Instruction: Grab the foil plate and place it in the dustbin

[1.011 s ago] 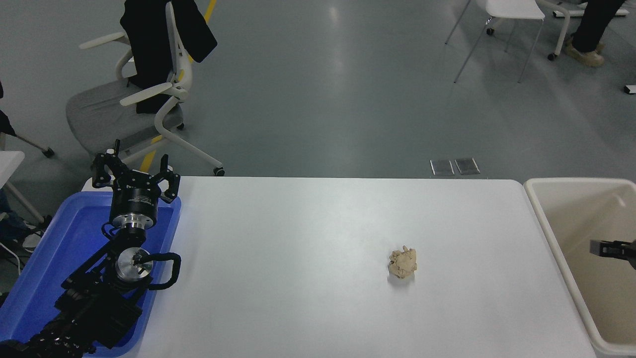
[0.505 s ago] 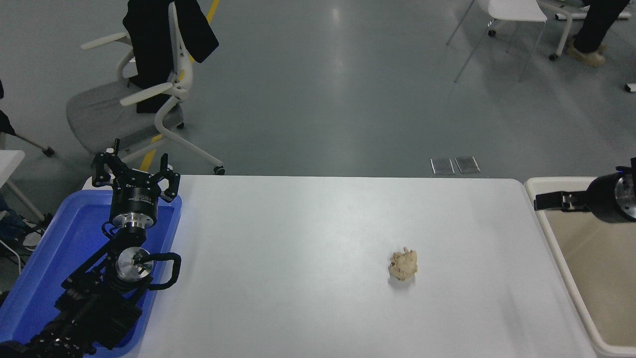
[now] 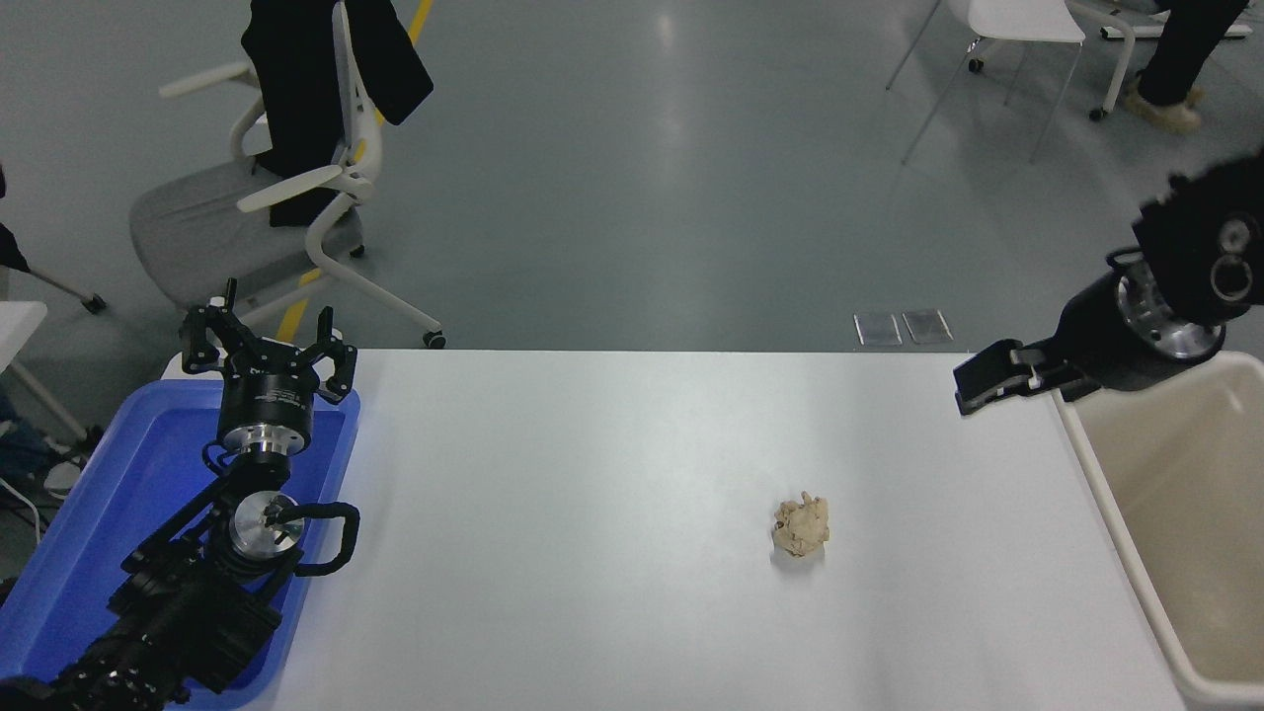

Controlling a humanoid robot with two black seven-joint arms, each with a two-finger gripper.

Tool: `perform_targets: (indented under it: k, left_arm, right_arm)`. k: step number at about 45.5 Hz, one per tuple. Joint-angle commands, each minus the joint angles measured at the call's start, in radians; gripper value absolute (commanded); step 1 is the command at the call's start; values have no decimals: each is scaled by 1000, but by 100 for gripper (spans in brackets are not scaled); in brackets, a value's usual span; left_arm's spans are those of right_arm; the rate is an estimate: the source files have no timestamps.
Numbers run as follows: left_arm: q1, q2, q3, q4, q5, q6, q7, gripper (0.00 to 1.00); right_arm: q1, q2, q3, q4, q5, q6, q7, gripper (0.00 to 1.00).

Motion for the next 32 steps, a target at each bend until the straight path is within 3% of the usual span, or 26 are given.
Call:
perform_targets:
  k: [1,18,32]
  left_arm:
    - [1,1,0,0,0,0,-1,99]
    - [1,1,0,2,0,0,-1,99]
    - [1,1,0,0,0,0,-1,99]
  right_arm:
    - [191,171,8,54,168,173,-1,100]
    - [219,268,25,55,406,173,-1,100]
    - [210,276,5,42,411,173,6,100]
